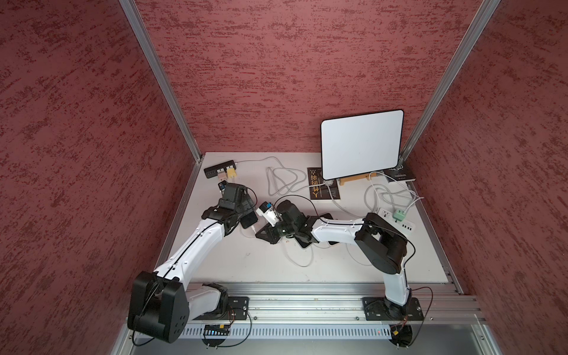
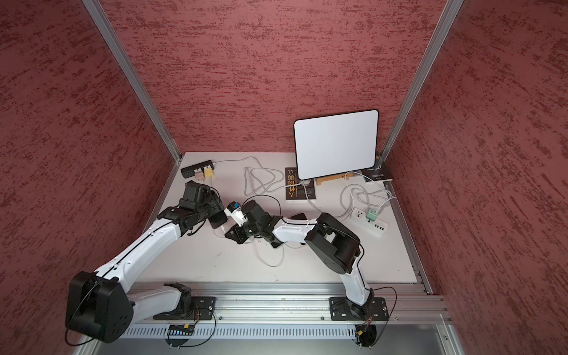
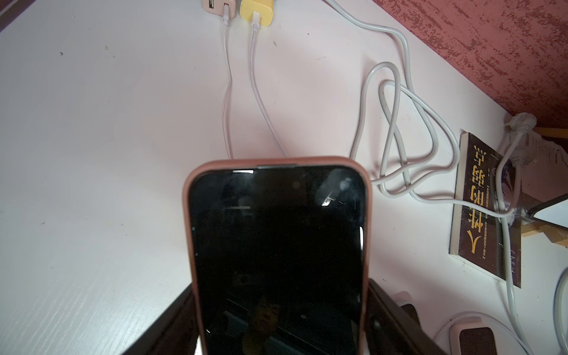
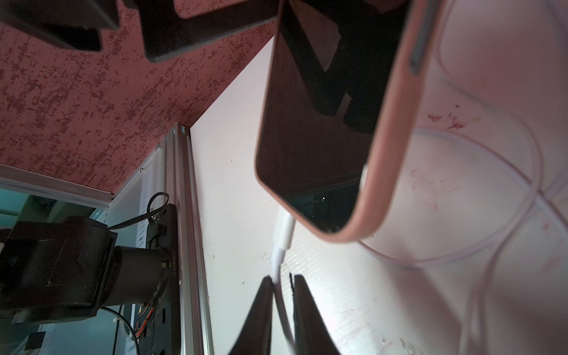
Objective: Unplug the charging cable from the phone
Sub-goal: Remove the charging cable from the phone.
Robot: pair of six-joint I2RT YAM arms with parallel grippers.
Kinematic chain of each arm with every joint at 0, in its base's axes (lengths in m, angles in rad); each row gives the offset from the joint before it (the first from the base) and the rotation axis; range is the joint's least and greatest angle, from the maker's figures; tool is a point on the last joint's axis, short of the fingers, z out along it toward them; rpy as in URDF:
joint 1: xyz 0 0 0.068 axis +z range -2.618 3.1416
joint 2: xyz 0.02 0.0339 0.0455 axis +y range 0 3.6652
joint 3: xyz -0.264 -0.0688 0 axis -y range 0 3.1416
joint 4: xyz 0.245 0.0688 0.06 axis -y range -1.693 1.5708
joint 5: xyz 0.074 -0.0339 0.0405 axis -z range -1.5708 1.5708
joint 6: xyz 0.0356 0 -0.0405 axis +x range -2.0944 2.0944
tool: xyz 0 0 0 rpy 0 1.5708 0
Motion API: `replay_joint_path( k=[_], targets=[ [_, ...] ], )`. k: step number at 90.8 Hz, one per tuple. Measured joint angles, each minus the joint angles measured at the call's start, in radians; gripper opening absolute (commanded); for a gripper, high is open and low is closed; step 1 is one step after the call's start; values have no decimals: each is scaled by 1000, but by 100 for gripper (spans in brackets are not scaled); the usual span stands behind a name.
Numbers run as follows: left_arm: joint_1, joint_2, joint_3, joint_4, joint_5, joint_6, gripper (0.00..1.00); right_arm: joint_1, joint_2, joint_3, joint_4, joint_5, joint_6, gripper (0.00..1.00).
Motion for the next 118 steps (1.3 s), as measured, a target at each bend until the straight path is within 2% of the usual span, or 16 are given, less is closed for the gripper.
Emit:
replay_joint_path(
  k=[15, 90, 107, 112, 118],
  targets=[
    [0, 0, 0, 7, 0, 0, 34, 0, 0, 0, 6, -4, 0, 0],
    [33, -26, 0, 7, 0, 9, 34, 0, 0, -60, 19, -6, -42, 0],
    [39, -26, 0, -3, -3, 20, 34, 0, 0, -60, 12, -8, -42, 14],
    [40, -26, 1, -18, -7, 26, 34, 0, -1, -60, 4, -8, -37, 24],
    [41, -23, 8, -42, -16, 33, 34, 0, -3, -60, -9, -8, -36, 48]
  ],
)
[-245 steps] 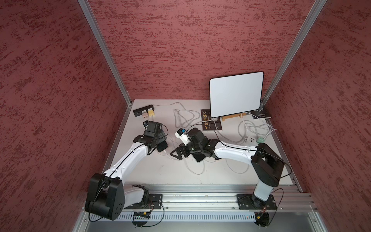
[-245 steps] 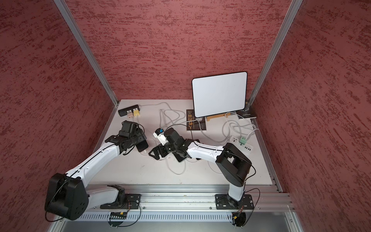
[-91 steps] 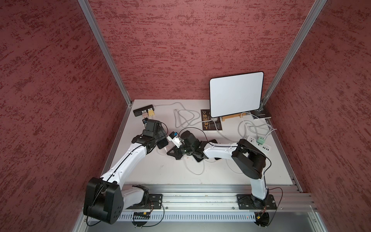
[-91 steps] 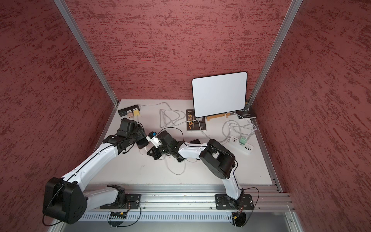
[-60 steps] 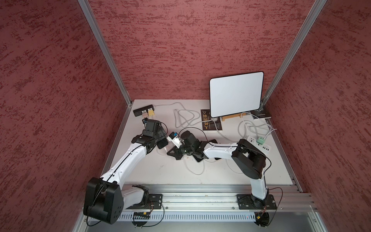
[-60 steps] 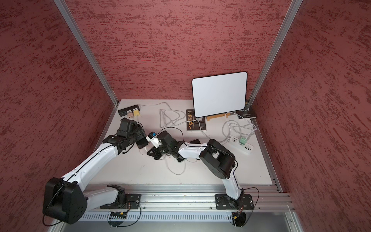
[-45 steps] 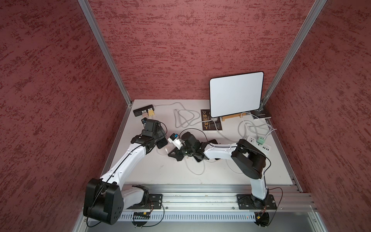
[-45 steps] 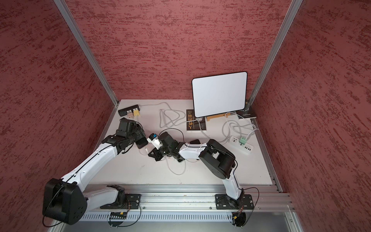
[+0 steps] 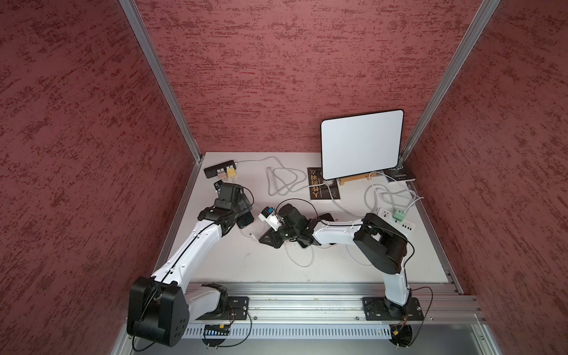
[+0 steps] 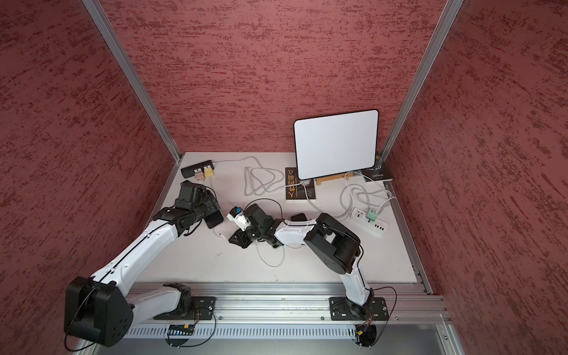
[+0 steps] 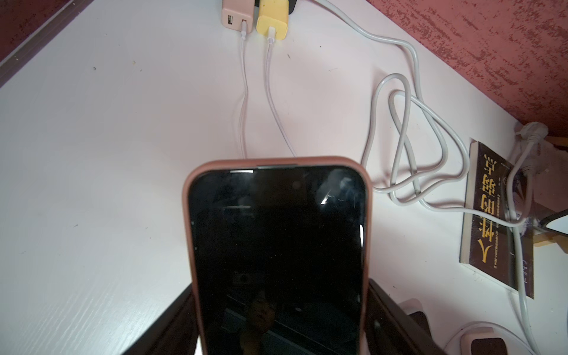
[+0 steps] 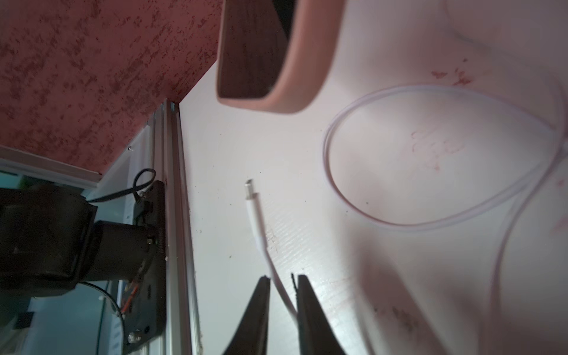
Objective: Unplug the charging cable from the phone
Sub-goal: Remove the charging cable from the phone, then place the phone at the center of the board.
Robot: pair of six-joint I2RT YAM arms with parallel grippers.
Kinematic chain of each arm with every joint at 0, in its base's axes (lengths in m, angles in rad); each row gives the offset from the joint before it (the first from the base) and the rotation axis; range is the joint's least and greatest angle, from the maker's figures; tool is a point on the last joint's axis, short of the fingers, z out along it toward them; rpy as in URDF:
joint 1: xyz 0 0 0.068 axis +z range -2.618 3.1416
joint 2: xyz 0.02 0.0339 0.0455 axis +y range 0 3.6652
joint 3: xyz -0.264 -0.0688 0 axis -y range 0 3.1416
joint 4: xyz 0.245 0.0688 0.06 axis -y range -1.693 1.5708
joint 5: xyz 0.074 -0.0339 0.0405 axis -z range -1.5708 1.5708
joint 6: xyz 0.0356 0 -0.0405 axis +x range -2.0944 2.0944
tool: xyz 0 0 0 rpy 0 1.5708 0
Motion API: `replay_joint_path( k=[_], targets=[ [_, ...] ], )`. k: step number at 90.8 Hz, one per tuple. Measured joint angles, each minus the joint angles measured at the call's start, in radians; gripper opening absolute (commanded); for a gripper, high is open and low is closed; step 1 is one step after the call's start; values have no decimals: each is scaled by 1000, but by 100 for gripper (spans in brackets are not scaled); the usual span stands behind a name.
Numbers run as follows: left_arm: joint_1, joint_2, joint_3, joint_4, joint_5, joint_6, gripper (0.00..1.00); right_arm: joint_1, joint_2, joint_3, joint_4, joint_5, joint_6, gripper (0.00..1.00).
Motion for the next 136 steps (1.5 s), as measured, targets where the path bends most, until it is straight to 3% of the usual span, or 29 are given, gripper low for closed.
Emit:
replay_joint_path(
  k=[7, 23, 26, 28, 90, 136],
  targets=[
    [2, 10, 15, -27, -13, 7, 35, 0, -10, 0, -14, 1, -3, 64],
    [11, 48, 43, -84, -41, 20, 39, 0, -66, -11, -34, 8, 1, 85],
    [14, 58, 44, -94, -43, 21, 40, 0, -82, -16, -39, 12, 3, 96],
    [16, 64, 45, -100, -45, 22, 41, 0, -94, -19, -45, 17, 2, 98],
    [30, 288, 45, -126, 48, 26, 50, -3, -433, -67, -281, 247, -51, 99],
    [19, 366, 29, -79, 78, 15, 59, -13, -486, -120, -325, 352, -77, 99]
  ],
)
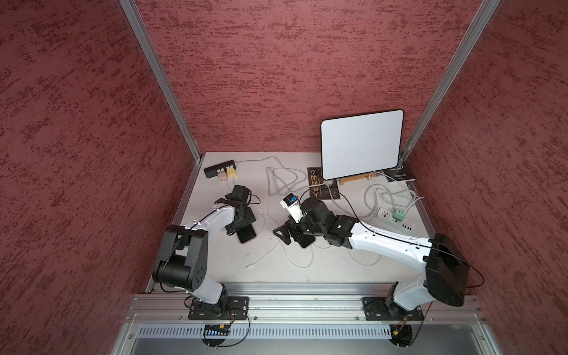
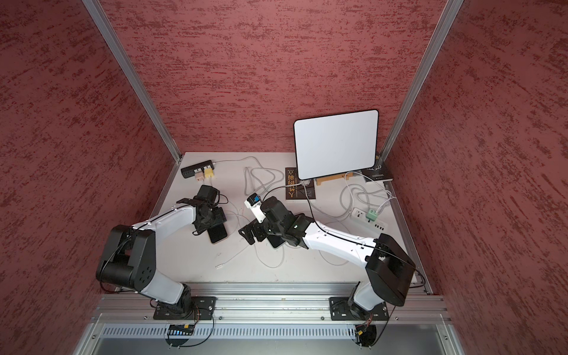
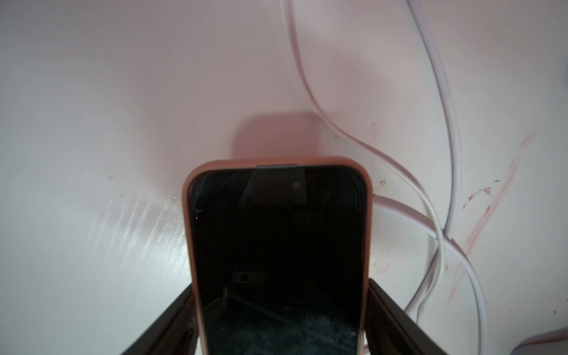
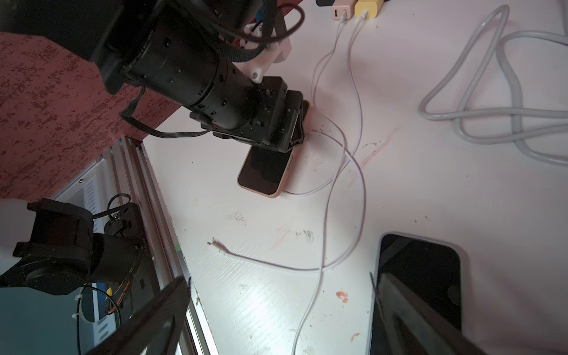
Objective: Unplug the charging cable from the phone
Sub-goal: Place the phone at the center of the board.
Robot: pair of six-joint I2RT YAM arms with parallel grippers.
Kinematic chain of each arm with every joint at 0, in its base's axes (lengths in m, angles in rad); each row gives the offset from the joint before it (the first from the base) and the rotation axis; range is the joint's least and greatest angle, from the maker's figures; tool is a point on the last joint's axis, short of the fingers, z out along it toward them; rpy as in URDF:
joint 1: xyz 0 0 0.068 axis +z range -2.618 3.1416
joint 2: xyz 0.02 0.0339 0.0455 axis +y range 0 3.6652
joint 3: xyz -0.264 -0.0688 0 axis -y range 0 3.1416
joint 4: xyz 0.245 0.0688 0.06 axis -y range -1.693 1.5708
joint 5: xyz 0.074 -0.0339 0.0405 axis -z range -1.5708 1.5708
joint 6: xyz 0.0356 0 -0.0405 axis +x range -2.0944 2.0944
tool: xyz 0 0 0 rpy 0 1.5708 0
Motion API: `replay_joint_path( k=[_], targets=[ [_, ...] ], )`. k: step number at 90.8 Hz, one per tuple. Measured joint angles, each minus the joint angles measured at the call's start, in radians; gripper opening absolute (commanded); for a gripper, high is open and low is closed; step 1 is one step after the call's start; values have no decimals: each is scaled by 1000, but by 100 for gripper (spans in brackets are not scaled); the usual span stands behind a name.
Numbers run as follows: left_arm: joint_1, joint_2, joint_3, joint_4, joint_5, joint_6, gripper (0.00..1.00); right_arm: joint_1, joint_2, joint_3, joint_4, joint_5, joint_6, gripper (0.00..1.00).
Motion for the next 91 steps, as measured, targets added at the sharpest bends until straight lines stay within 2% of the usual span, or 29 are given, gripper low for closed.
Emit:
replay_joint_path(
  k=[19, 31, 44, 62, 91],
  targets=[
    [-5, 23, -11, 18, 4, 0, 61, -7, -15, -8, -5, 23, 0, 99],
    [-8, 38, -21, 29, 11, 0, 67, -16, -20, -20, -13, 34, 0, 99],
    [-10, 45, -30, 42, 14, 0, 78, -35, -22, -24, -27, 46, 0, 99],
    [-10, 44, -31, 54, 17, 2, 99, -82, -37, -24, -48, 65, 0, 99],
    [-10, -12, -31, 72, 26, 35, 100, -243, -92, -34, -103, 74, 0, 99]
  ],
)
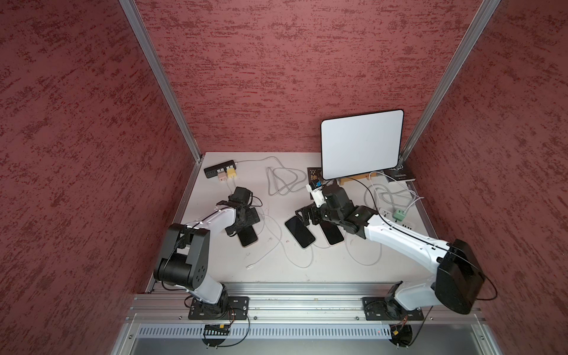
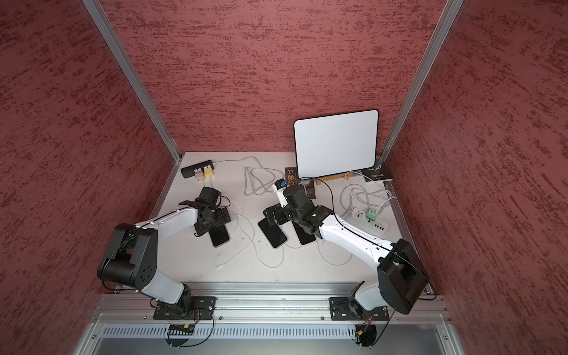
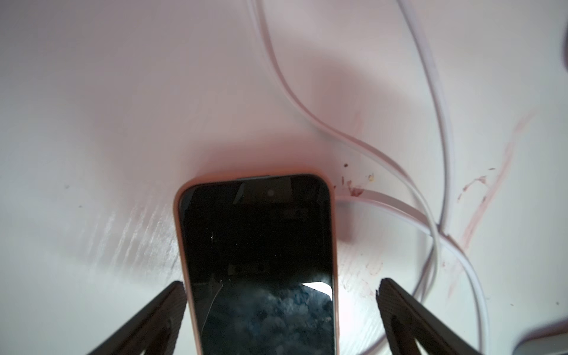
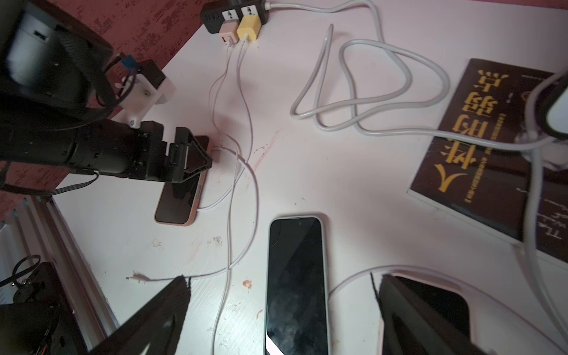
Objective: Unplug the charging cable from the phone
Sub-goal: Place the phone at the center of the board, then reset both arms
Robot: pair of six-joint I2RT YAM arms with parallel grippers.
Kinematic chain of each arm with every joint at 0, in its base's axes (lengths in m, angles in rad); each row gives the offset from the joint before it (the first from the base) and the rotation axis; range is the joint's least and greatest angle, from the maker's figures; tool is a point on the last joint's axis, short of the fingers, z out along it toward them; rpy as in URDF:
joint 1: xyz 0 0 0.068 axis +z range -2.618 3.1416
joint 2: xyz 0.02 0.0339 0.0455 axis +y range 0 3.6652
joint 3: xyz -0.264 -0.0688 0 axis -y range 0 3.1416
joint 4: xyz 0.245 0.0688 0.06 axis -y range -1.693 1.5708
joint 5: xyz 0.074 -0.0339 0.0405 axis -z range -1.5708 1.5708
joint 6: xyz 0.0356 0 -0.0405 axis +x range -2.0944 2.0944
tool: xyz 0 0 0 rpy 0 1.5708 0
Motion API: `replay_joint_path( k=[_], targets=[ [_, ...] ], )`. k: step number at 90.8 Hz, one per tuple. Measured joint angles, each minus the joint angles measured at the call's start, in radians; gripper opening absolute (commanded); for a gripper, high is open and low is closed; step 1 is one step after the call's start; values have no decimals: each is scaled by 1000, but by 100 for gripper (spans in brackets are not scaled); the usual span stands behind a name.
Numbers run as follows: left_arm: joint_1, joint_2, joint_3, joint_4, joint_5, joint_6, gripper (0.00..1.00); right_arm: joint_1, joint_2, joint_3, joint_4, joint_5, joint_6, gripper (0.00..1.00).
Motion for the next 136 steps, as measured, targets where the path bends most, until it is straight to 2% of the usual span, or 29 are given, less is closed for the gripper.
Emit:
replay_joint_path(
  k=[19, 35, 49, 63, 87, 99, 113, 136],
  targets=[
    [26, -131, 1, 72, 3, 66, 100, -150, -11, -30, -8, -3, -8, 99],
    [83, -198, -32, 224, 5, 134, 100, -277, -14, -67, -10, 4, -37, 99],
    [135, -252, -119, 386, 19, 201, 100, -379, -41, -126, 26, 32, -81, 99],
    [174, -287, -228, 566, 31, 279, 100, -461, -82, -220, 129, 66, -132, 99],
    [217, -357, -417, 868, 33, 422, 100, -573, -66, -357, 321, 100, -244, 99],
    [241, -330, -475, 1054, 44, 452, 100, -616, -36, -411, 427, 100, -267, 99],
    [254, -228, -517, 1226, 71, 468, 100, -641, -5, -433, 547, 97, -269, 99],
    [254, -111, -565, 1423, 90, 484, 100, -647, -3, -536, 772, 93, -269, 99]
  ],
)
